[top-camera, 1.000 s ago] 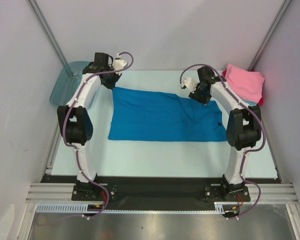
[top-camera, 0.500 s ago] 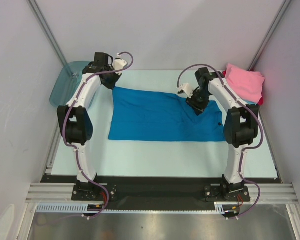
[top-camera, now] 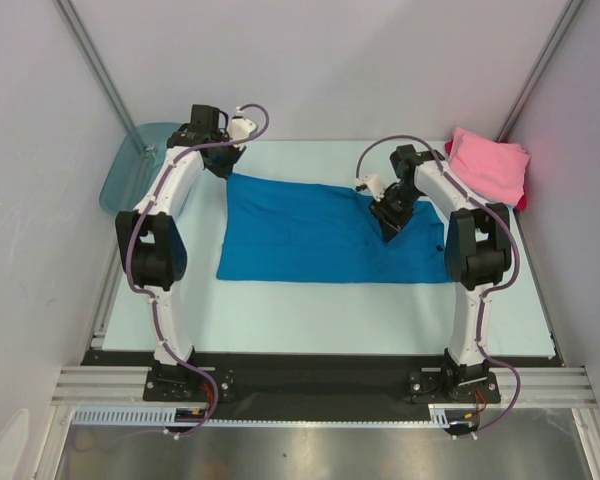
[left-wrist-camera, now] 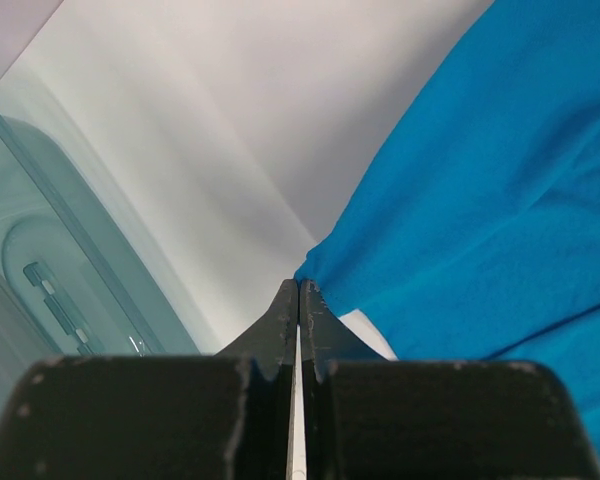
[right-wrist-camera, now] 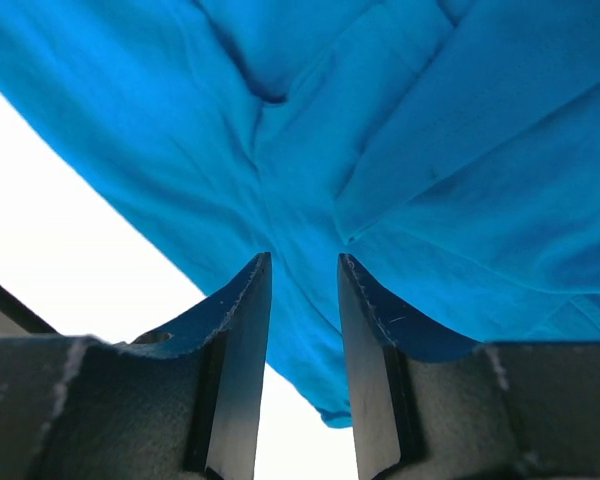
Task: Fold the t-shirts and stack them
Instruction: Fold the tshirt
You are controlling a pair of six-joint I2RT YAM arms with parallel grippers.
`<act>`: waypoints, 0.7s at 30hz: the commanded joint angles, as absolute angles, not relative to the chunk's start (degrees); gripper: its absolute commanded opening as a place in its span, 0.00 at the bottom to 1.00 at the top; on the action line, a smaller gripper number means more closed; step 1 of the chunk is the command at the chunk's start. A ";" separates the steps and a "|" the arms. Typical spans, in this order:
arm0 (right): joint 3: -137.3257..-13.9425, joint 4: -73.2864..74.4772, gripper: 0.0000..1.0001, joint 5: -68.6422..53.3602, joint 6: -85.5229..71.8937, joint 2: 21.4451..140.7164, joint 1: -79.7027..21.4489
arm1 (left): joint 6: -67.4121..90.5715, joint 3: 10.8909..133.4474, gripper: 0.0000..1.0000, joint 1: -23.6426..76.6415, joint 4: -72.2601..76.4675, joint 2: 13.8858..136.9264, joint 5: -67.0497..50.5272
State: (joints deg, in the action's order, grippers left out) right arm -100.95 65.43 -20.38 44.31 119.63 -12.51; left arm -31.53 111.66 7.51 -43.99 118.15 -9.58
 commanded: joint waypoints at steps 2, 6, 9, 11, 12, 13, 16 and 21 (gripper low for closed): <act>-99.23 62.50 0.38 -21.62 42.02 120.06 -11.43 | -31.55 114.26 0.00 8.17 -42.54 118.30 -9.76; -97.48 61.17 0.39 -21.88 41.40 120.32 -10.72 | -31.47 114.34 0.00 8.35 -42.63 118.30 -9.67; -96.42 60.12 0.39 -21.88 40.78 120.24 -10.55 | -31.38 114.35 0.00 8.52 -42.63 118.30 -9.58; -95.19 58.89 0.39 -21.89 40.17 119.97 -10.55 | -31.20 114.26 0.00 8.61 -42.63 118.39 -9.58; -94.92 58.54 0.39 -21.88 40.17 119.97 -10.55 | -31.20 114.26 0.00 8.61 -42.63 118.30 -9.58; -94.83 58.19 0.39 -21.80 39.73 119.97 -10.55 | -31.29 114.17 0.00 8.70 -42.63 118.21 -9.49; -94.75 57.31 0.39 -22.32 38.77 120.15 -10.55 | -31.38 114.17 0.00 8.79 -42.63 118.21 -9.49; -94.75 55.11 0.38 -22.24 36.83 120.41 -10.55 | -30.94 114.17 0.00 8.88 -42.63 118.30 -9.76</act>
State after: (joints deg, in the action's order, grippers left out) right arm -94.54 57.54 -21.08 38.92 120.38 -10.59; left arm -31.48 111.87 8.34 -43.81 118.45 -9.30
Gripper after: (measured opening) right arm 0.386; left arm 0.006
